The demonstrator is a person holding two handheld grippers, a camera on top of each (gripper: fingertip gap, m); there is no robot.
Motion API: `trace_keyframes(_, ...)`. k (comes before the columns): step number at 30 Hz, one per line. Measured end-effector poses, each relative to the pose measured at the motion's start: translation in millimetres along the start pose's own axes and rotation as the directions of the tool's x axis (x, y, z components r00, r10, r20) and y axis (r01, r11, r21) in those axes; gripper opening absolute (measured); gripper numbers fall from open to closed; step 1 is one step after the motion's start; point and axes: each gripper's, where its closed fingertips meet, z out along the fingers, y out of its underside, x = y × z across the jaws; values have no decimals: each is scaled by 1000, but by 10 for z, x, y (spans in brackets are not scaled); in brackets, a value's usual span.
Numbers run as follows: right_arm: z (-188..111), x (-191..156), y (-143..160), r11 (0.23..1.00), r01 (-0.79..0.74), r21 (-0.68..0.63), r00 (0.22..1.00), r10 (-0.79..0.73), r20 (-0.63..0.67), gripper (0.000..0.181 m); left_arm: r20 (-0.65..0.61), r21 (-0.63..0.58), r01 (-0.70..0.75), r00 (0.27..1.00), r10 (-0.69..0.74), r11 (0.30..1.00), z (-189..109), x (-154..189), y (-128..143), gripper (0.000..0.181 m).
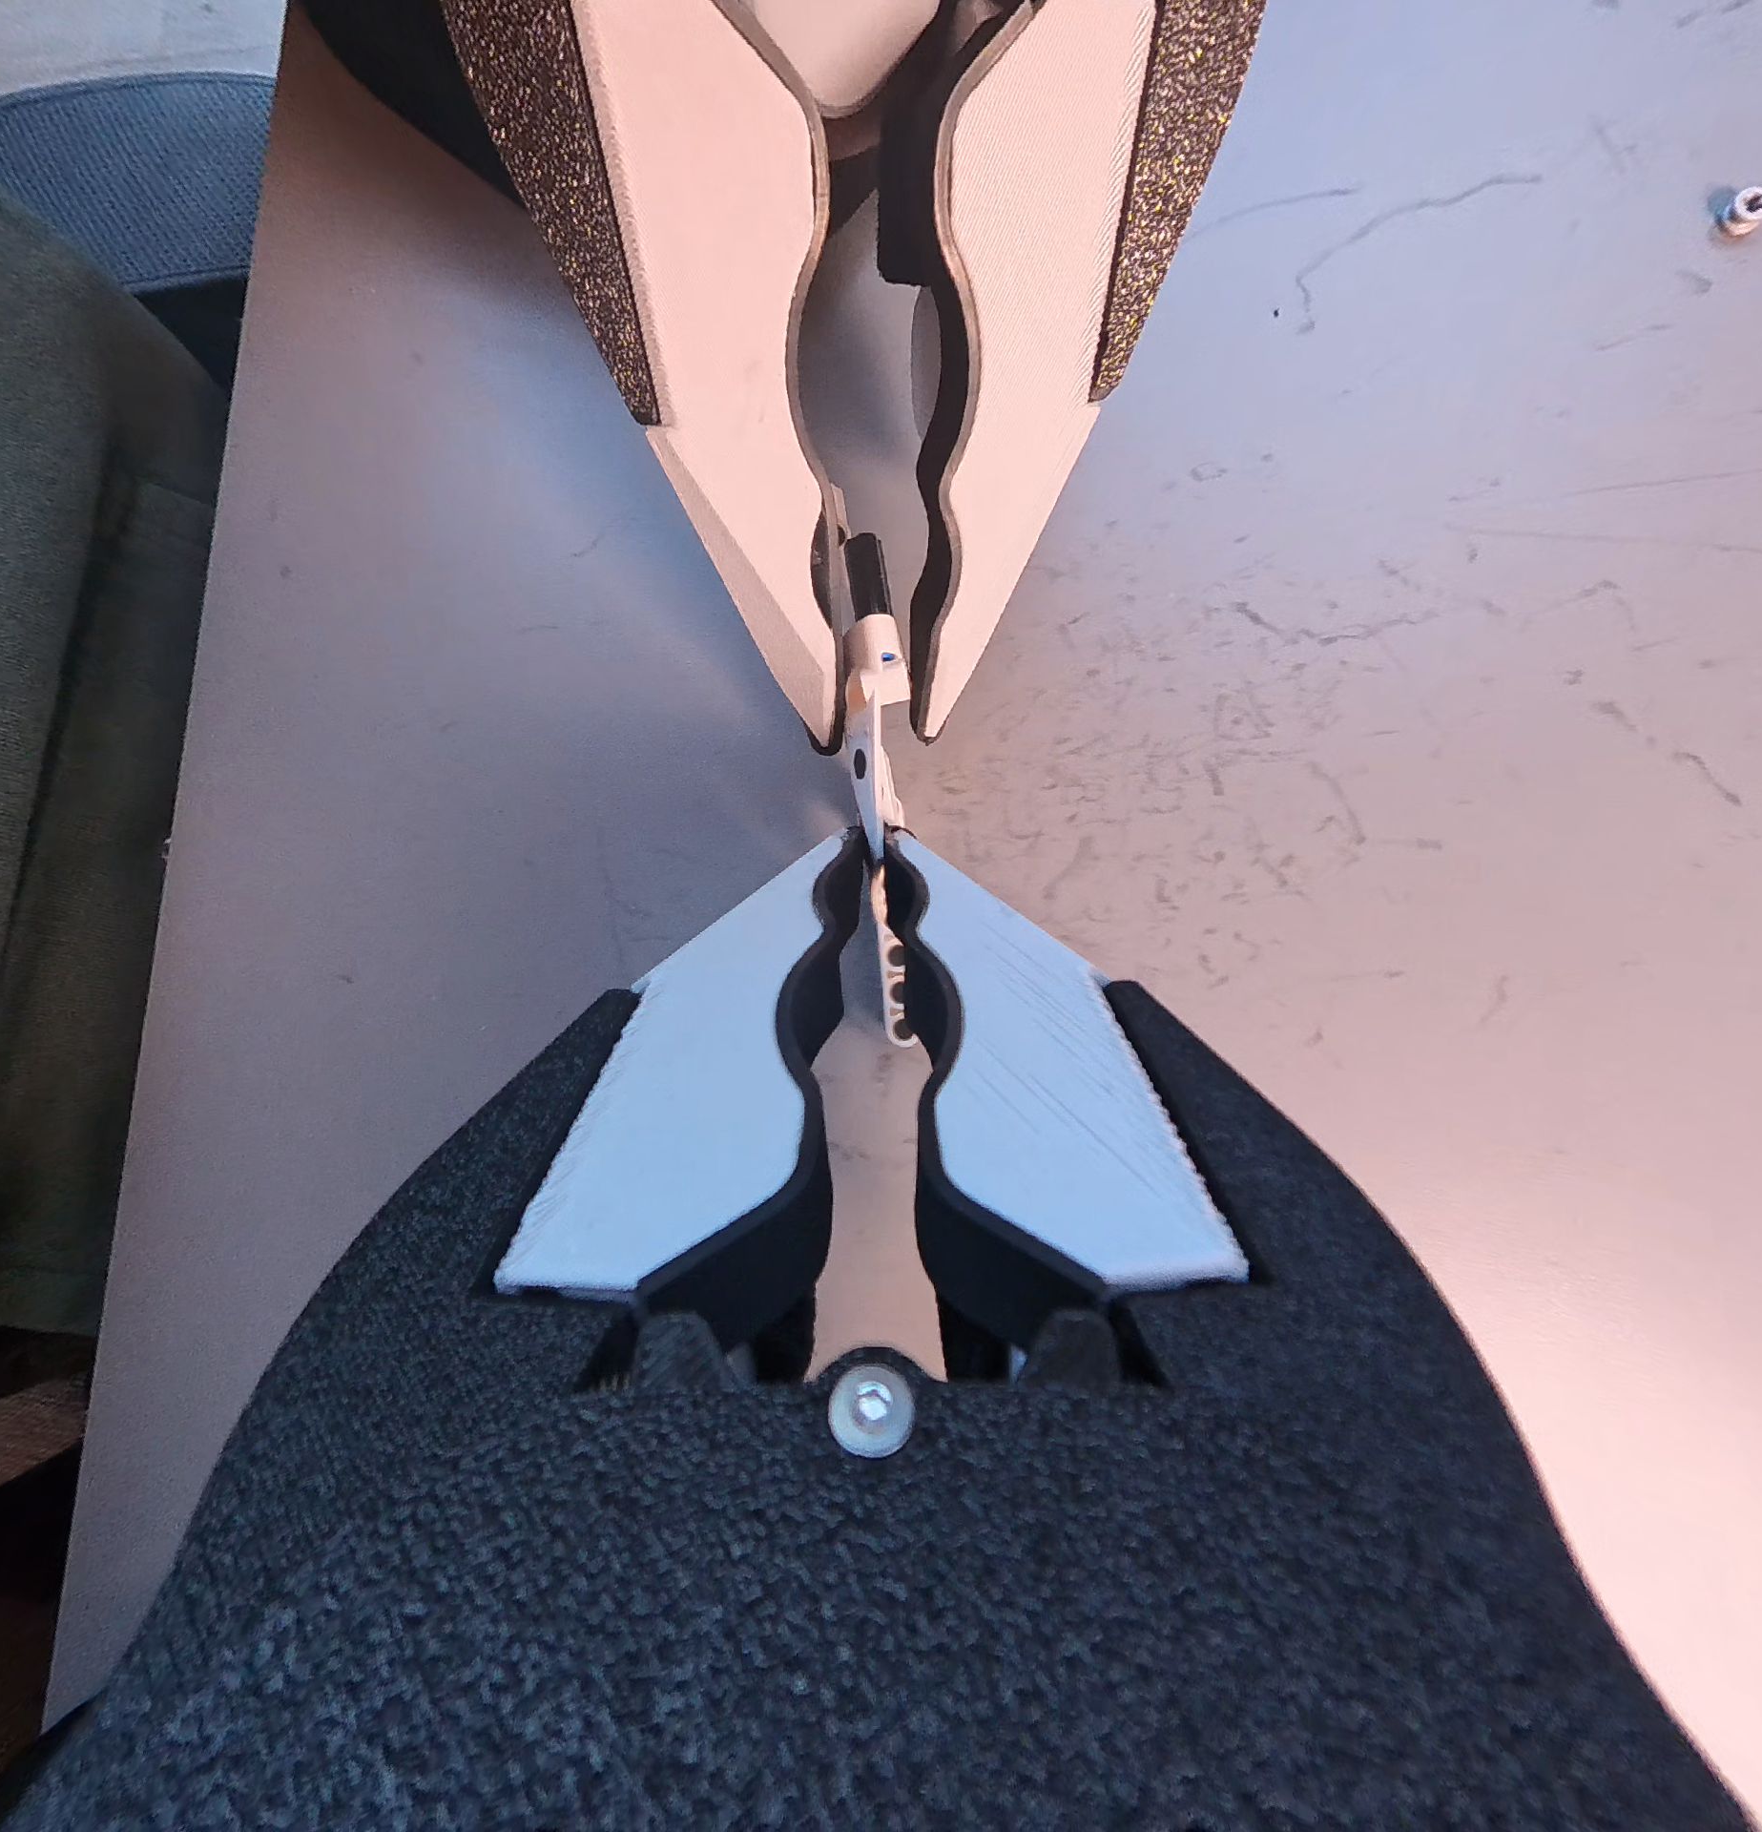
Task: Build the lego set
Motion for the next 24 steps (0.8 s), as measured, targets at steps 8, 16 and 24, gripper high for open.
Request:
trace_keyframes(8, 5, 0, 4, 998, 40, -54, 999, -42, -35, 3, 12, -97, -44, 999, 45, 994, 5, -9, 18, 14)
trace_keyframes(16, 8, -7, 12, 999, -17, -31, 1000, 17, -21, 3, -15, -193, -77, 997, 76, 978, 4, -13, 27, 14)
trace_keyframes(24, 9, -5, 29, 995, -103, 10, 994, 103, 31, 2, -37, -178, -52, 998, 46, 983, -1, -19, 1, 14)
